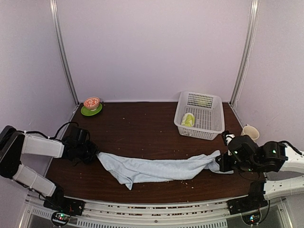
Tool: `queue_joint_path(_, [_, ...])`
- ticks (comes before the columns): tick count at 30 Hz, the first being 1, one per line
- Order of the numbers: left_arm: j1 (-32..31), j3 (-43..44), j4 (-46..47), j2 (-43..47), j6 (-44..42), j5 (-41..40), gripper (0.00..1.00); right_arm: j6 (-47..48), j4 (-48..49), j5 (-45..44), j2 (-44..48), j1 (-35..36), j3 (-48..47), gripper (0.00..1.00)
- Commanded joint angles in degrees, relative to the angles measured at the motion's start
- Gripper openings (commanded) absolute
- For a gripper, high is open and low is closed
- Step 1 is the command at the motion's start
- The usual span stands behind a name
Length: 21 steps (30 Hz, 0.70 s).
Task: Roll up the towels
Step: Flatten out the towel at the center of the board.
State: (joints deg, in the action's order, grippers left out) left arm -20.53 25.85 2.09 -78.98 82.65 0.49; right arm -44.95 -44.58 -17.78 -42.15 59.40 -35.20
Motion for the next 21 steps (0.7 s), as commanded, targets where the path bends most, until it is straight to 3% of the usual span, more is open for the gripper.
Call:
queue_joint_path(1, [0.79,0.61,1.43,-1.11,-3.88,2.76,0.00,0.05,-0.19,-0.41,0.84,0.00,-0.33,0.00])
queue_joint_path(4, [0.97,6.31,-4.81,4.52,-11.13,2.13,0.00,1.07,1.47,-1.36,0.40,-0.16,-1.70,0.00])
queue_joint_path(9, [1.39,36.19,-22.20,12.40,-33.88,-1.03,0.00,8.79,5.88,-4.12,-6.45,-1.17,-13.77,0.00])
queue_joint_path(13, [1.04,58.70,-31.81,13.39,-45.46,3.92,0.00,16.30,5.64,-3.51,-12.00,-1.15,-30.56,0.00])
queue_joint_path(16, [0.80,57.46,-32.14,19.07,-48.63,7.62,0.00,17.38,10.18,-0.62,-10.81,-1.03,-28.96,0.00])
queue_joint_path(21, [0.74,31.07,-30.67,32.04,-46.07,5.05,0.00,10.12,14.94,3.13,-8.97,-1.04,-13.08,0.00])
